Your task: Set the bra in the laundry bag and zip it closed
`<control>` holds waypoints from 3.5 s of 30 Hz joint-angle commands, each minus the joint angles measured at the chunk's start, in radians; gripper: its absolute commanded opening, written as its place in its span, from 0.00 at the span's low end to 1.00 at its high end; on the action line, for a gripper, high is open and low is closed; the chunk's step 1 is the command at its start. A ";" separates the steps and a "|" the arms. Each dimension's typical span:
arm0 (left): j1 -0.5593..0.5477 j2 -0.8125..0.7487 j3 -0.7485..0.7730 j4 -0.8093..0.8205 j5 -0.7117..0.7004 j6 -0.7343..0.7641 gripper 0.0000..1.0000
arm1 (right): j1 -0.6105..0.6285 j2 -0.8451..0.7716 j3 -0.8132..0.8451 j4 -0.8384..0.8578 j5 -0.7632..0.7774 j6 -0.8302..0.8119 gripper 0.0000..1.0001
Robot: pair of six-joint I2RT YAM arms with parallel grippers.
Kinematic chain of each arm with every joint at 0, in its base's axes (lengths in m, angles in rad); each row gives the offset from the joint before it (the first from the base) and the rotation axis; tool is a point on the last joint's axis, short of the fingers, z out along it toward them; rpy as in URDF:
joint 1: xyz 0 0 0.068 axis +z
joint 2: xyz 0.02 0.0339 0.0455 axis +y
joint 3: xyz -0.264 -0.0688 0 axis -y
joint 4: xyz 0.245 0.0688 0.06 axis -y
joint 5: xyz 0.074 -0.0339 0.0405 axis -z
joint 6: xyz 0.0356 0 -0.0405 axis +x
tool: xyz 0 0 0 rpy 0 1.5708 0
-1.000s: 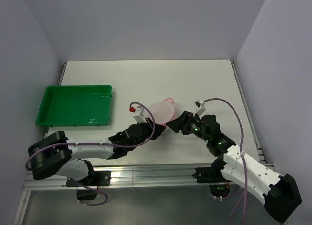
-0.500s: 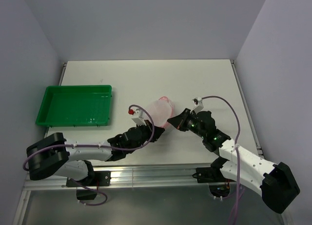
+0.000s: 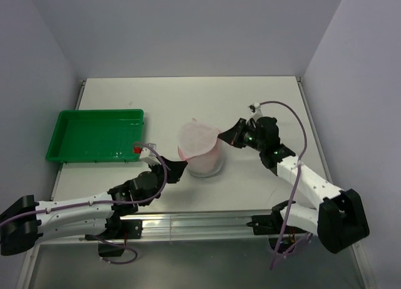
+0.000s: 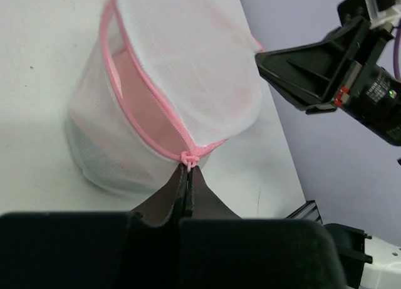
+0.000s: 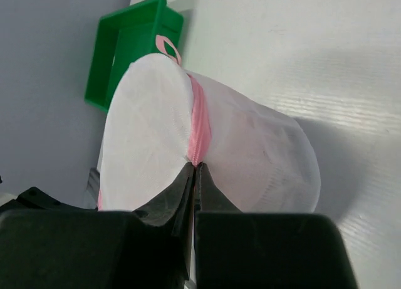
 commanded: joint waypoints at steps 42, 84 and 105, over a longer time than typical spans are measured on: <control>-0.090 -0.044 -0.025 -0.090 -0.099 0.002 0.00 | -0.014 -0.009 -0.011 0.164 0.002 0.017 0.00; -0.105 0.231 0.084 0.206 0.048 0.028 0.00 | 0.299 0.051 -0.087 0.328 0.054 0.190 0.16; -0.104 -0.070 0.032 -0.084 -0.116 0.081 0.00 | 0.108 0.249 0.199 0.101 -0.047 -0.099 0.12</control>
